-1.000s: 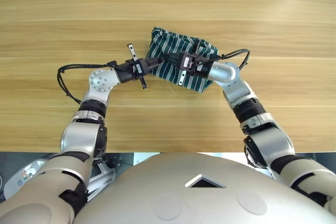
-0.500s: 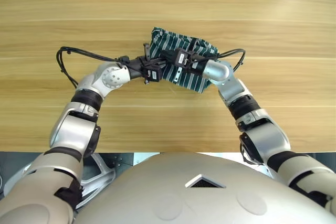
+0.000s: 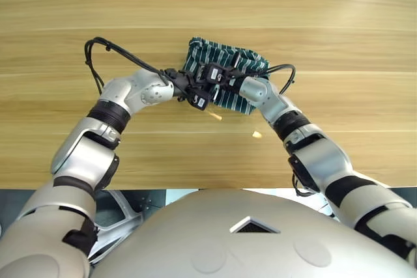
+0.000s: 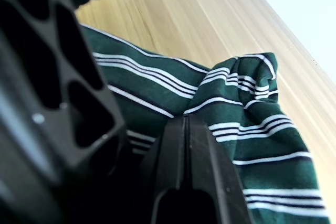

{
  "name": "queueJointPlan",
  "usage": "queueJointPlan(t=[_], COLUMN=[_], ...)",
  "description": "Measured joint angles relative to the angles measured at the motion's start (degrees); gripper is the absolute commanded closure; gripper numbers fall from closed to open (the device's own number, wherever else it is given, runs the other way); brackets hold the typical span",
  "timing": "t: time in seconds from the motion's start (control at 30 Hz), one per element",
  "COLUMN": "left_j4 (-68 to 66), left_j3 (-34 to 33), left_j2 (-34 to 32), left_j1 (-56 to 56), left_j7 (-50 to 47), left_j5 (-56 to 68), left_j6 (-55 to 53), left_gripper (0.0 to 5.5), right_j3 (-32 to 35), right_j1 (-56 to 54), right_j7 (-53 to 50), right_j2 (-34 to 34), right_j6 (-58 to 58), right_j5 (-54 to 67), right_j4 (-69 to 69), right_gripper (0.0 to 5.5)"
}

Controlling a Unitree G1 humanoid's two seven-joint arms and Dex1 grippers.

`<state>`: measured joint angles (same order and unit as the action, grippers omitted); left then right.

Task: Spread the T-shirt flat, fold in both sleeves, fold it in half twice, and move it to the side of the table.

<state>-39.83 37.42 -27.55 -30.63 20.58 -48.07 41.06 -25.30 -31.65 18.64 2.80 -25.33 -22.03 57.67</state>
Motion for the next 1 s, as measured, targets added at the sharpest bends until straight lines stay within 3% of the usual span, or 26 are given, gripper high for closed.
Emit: queueJointPlan(t=[0.3, 0.4, 0.5, 0.6, 0.87, 1.0], left_j4=[-2.96, -4.28, -6.02, -7.15, -8.56, -8.12], left_j3=[7.28, 8.69, 9.51, 10.26, 11.59, 11.68], left_j2=[-0.45, -0.31, -0.02, 0.1, 0.24, -0.42], left_j1=[-5.23, -6.07, -6.71, -7.25, -8.07, -7.92], left_j7=[-4.98, -6.8, -8.76, -10.03, -11.94, -12.86], left_j5=[-2.43, -2.43, -2.41, -2.39, -2.35, -2.21], left_j6=[-1.79, -2.77, -2.83, -2.91, -3.15, -2.58], left_gripper=[5.5, 5.5, 5.5, 5.5, 5.5, 5.5], right_j3=[4.34, 11.65, 21.37, 26.72, 32.01, 32.93], right_j1=[-0.49, -3.41, -6.28, -6.78, -7.14, -7.29], right_j7=[1.44, 1.47, 2.54, 3.29, -2.57, -0.44], right_j2=[-0.67, -1.53, 2.1, 4.42, 7.44, 7.16], right_j6=[-0.65, 2.06, 5.92, 7.78, 12.76, 7.78], right_j5=[4.34, 11.11, 19.21, 22.88, 23.21, 23.23], right_j4=[3.04, 8.37, 13.0, 15.6, 18.5, 17.62], right_gripper=[5.49, 5.49, 5.49, 5.49, 5.49, 5.49])
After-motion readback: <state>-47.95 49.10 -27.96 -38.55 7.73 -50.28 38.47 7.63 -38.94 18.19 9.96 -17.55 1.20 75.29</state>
